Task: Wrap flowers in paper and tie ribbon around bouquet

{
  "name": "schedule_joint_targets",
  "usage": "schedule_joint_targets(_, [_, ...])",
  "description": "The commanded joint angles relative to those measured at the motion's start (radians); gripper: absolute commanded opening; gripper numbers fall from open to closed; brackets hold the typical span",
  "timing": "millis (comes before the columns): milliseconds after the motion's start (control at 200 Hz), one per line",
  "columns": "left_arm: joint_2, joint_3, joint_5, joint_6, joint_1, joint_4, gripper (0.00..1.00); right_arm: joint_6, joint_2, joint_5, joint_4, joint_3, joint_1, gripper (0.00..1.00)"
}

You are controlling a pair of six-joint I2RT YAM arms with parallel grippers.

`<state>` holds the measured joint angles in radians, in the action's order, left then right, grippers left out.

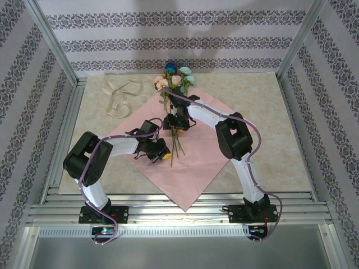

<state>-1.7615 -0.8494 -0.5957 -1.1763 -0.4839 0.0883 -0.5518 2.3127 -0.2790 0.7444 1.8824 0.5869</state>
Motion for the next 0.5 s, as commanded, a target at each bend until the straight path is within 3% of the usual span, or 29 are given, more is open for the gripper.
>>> schedule_joint_targets(0, [-0.029, -0.009, 0.032, -0.015, -0.016, 0.018, 0.0, -0.009, -0.018, -0.008, 0.022, -0.008, 0.008, 0.63])
schedule_joint_targets(145, [0.041, -0.042, 0.088, 0.021, -0.015, 0.118, 0.0, -0.011, -0.118, 0.067, 0.029, -0.079, -0.006, 0.64])
schedule_joint_targets(340, [0.142, -0.053, 0.117, 0.037, -0.009, 0.205, 0.0, -0.019, -0.358, 0.172, -0.014, -0.32, -0.035, 0.66])
schedule_joint_targets(495, [0.197, -0.004, 0.088, 0.059, 0.041, 0.239, 0.0, 0.167, -0.514, 0.192, -0.055, -0.506, 0.029, 0.58])
